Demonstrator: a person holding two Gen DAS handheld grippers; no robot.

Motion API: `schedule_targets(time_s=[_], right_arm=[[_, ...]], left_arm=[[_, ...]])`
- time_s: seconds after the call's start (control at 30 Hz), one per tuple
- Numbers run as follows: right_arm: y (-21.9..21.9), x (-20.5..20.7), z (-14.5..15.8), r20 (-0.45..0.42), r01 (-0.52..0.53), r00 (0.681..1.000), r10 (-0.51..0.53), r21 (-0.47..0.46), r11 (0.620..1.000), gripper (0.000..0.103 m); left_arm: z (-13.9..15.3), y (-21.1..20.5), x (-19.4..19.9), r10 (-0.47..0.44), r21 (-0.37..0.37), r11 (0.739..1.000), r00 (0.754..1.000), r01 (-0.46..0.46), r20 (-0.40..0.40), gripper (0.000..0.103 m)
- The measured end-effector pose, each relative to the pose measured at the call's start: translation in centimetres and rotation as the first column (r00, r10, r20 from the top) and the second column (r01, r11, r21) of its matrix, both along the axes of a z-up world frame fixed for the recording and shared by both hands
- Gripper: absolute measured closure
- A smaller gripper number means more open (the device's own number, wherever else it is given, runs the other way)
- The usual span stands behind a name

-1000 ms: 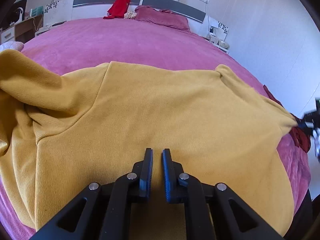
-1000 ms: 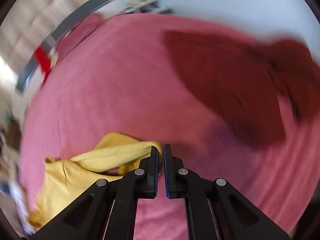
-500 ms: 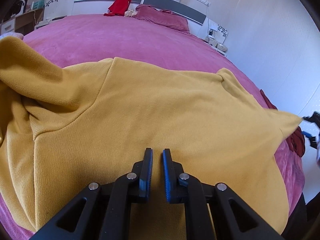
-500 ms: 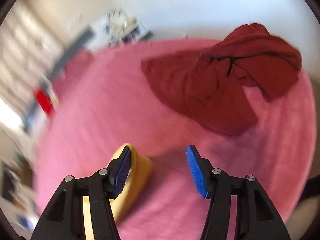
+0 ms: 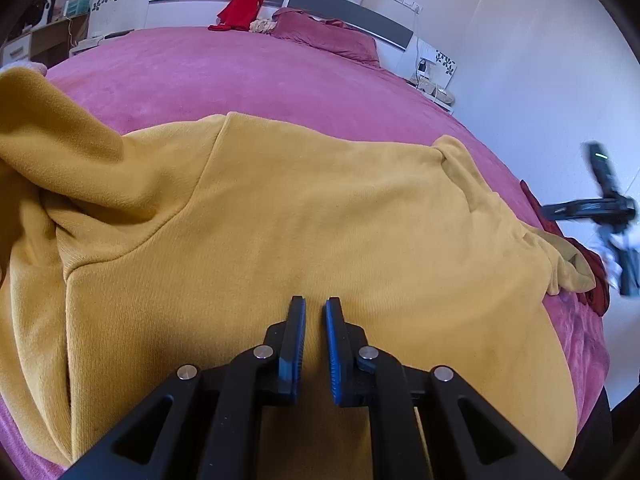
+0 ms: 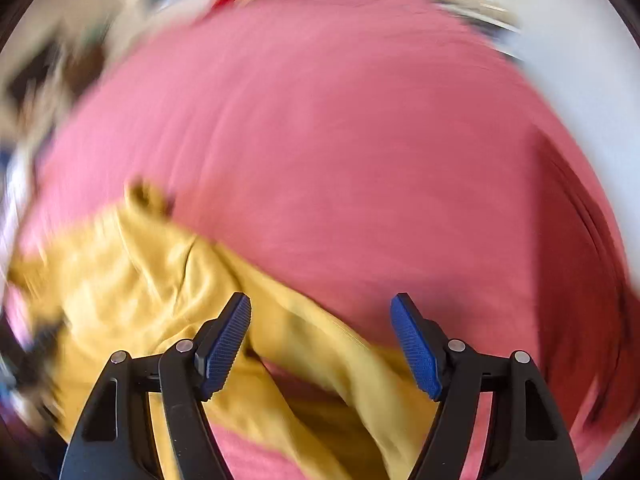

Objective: Fold clothes

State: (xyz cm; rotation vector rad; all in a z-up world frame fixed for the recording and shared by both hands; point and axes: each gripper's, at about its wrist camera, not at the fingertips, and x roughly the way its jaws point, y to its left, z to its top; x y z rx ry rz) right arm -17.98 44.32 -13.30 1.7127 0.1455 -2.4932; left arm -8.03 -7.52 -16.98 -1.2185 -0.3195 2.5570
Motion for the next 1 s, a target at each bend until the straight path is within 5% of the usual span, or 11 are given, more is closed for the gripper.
schedule_targets(time_s=[0.1,0.2,0.23,0.33,0.43,0.53,0.63,0.73,0.87,0.93,1.0], right_arm=[[-5.6,-2.8,-4.3,0.173,-0.238,0.963,0.208,0.173,0.956,0.029],[-6.6,-2.7,-5.4,0.176,-0.273,0.956,0.237,0.227,0.935,0.018],[-6.2,-2.5,-5.2,0.172,-0.252,0.960,0.221,0.189,0.949,0.024],[-3.2,-0.9,-4.3,0.140,-0.121,0.984,0.110,0.070,0.990,0.099],[1.5,2.3,-2.8,0.077,0.055,0.996,-0.051,-0.043,0.998,0.100],[7.6,6.4,-0.5,-0.001,0.260,0.965,-0.263,-0.153,0.953,0.100],[14.9,11.7,2.0,-0.058,0.485,0.854,-0.517,-0.271,0.831,0.100],[22.3,18.8,4.8,-0.113,0.674,0.657,-0.746,-0.355,0.648,0.100],[28.2,26.1,7.0,-0.179,0.808,0.425,-0.887,-0.366,0.461,0.097],[28.3,25.2,9.5,-0.199,0.848,0.370,-0.907,-0.325,0.418,0.094],[27.3,25.8,9.5,-0.214,0.865,0.383,-0.898,-0.258,0.430,0.070]], left_arm=[[-0.1,0.0,-0.1,0.000,0.002,1.000,1.000,0.000,0.001,0.094],[0.1,-0.4,0.2,0.001,0.002,1.000,1.000,-0.001,0.001,0.094],[0.0,-0.4,0.2,0.000,0.007,1.000,1.000,0.000,0.002,0.094],[-0.1,-0.6,0.1,0.000,0.025,1.000,1.000,0.000,0.005,0.094],[-0.2,-0.7,0.1,0.000,0.028,1.000,1.000,0.000,0.005,0.094],[-0.1,-0.7,0.1,0.000,0.029,1.000,1.000,0.000,0.005,0.094],[-0.1,-0.8,0.1,0.001,0.032,0.999,1.000,-0.001,0.005,0.094],[-0.1,-0.8,0.1,0.000,0.034,0.999,1.000,0.000,0.005,0.094],[-0.1,-0.8,0.1,0.000,0.035,0.999,1.000,0.000,0.005,0.094],[-0.1,-0.9,0.1,0.000,0.033,0.999,1.000,0.000,0.005,0.094],[0.0,-0.8,0.2,0.000,0.028,1.000,1.000,0.000,0.004,0.094]])
